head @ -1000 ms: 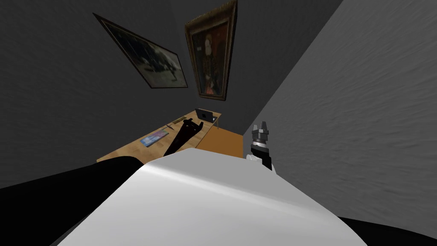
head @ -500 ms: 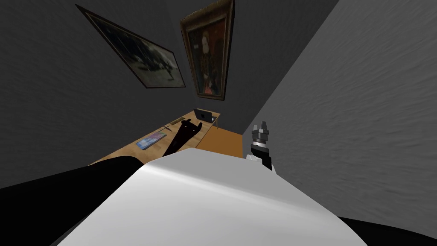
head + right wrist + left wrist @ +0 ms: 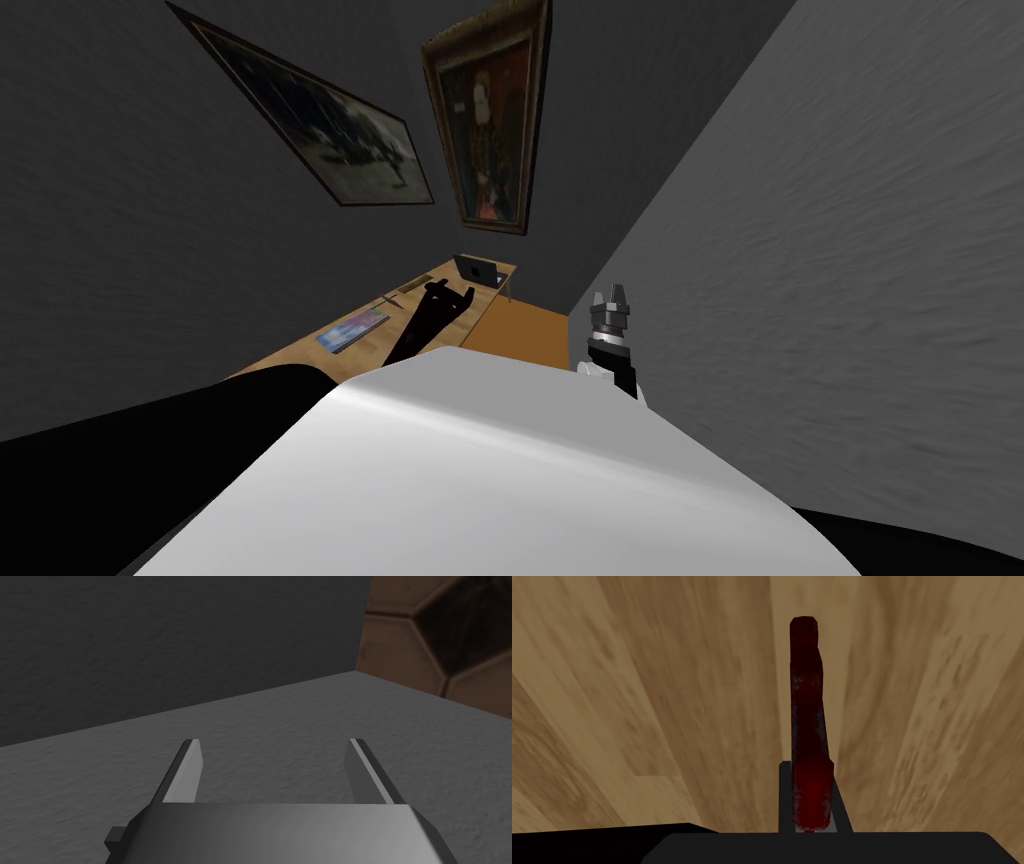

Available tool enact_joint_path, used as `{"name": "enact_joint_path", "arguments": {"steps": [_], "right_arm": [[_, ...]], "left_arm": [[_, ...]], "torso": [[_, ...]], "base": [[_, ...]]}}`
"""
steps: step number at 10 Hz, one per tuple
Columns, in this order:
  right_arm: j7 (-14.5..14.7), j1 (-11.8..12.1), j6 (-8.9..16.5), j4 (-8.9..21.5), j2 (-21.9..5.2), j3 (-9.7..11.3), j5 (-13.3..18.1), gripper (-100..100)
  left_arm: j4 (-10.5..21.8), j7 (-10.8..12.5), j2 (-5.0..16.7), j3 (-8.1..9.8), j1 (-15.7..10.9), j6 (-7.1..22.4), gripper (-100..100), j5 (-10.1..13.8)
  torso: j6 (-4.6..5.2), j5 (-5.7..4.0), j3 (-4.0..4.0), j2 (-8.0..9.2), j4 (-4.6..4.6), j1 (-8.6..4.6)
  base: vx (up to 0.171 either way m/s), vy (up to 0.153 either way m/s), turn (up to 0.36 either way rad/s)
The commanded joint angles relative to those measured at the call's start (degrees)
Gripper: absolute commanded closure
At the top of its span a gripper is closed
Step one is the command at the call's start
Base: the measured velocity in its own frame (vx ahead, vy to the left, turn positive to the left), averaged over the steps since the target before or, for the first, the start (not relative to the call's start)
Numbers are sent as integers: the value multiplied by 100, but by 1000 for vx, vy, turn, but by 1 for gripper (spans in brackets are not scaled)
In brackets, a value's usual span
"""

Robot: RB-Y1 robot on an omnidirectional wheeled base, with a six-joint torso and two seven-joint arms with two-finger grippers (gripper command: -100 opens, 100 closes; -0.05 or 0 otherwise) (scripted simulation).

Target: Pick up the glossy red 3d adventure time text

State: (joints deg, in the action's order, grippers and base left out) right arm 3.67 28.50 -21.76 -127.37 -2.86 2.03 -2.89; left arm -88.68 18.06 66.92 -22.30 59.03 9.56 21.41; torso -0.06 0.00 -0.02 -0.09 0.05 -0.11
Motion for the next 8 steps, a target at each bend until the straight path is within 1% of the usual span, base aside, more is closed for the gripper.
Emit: {"name": "enact_joint_path", "arguments": {"steps": [1,3,4,5,7,8], "right_arm": [[0,0,0,0,0,0,0,0],[0,0,0,0,0,0,0,0],[0,0,0,0,0,0,0,0],[0,0,0,0,0,0,0,0],[0,0,0,0,0,0,0,0],[0,0,0,0,0,0,0,0]], "left_arm": [[0,0,0,0,0,0,100,0],[-2,1,0,2,-3,-1,100,1],[-2,1,0,2,-3,1,0,1],[-126,54,164,80,118,-29,100,40],[-315,136,406,171,258,-20,100,112],[-262,107,342,141,213,-13,100,95]], "torso": [[0,0,0,0,0,0],[-4,-1,2,4,0,0],[-4,-1,3,5,0,0],[-4,-1,3,6,1,0],[-5,-5,6,11,2,-17],[-4,-7,8,13,3,-21]], "base": [[0,0,0],[0,0,0],[0,0,0],[-2,-23,49],[-17,-44,47],[-9,-19,7]]}}
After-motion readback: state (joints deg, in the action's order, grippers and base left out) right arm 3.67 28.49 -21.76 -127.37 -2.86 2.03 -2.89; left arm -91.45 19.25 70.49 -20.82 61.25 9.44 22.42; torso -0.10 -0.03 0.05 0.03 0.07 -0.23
